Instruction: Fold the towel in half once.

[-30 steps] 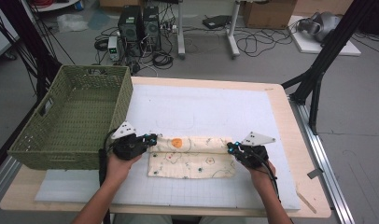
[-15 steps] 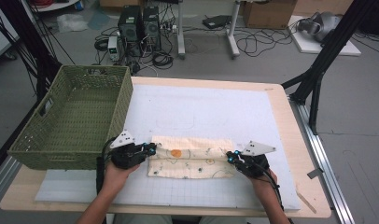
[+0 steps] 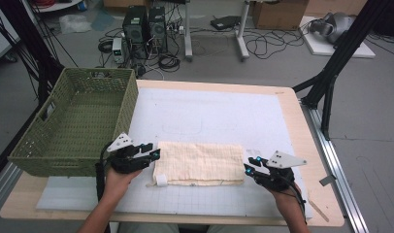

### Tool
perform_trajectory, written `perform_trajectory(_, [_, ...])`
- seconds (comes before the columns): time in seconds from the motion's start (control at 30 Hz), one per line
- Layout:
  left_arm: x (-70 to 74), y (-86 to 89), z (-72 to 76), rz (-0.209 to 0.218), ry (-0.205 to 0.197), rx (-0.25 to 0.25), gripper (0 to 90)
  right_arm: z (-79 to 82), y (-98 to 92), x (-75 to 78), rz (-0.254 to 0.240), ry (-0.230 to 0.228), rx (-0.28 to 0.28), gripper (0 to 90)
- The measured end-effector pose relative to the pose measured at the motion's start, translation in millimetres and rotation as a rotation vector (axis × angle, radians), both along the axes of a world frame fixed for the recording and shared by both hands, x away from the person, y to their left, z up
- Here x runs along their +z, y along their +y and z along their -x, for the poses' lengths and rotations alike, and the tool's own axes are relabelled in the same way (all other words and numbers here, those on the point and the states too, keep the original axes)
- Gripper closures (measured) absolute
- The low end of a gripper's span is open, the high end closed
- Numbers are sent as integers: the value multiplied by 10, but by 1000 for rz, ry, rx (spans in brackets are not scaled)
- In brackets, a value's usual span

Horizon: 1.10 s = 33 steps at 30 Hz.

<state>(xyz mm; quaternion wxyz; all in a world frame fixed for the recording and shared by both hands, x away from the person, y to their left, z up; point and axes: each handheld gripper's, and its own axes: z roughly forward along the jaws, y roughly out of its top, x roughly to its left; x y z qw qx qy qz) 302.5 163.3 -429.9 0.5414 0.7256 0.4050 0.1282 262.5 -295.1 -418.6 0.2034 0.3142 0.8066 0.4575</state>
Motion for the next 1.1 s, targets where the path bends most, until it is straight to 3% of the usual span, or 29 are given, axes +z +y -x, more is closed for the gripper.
perform_trajectory(0.13, [-29, -46, -44, -15, 22, 7, 542, 5, -46, -9, -5, 18, -22, 668])
perform_trajectory(0.4, [-146, -187, -66, -95, 77, -30, 563, -67, 274, -231, 78, 113, 98, 655])
perform_trajectory(0.5, [-181, -236, -70, -146, 94, -48, 577, -107, 345, -300, 108, 151, 116, 748])
perform_trajectory(0.6, [-212, -282, -62, -192, 94, -61, 663, -118, 365, -300, 102, 155, 128, 866])
perform_trajectory(0.73, [-213, -334, -39, -238, 75, -76, 859, -111, 371, -297, 107, 154, 134, 885])
perform_trajectory(0.83, [-203, -317, -32, -219, 72, -75, 890, -108, 361, -285, 98, 152, 135, 885])
perform_trajectory(1.1, [-84, -186, -2, -101, 46, -76, 895, -75, 304, -178, 58, 122, 150, 884])
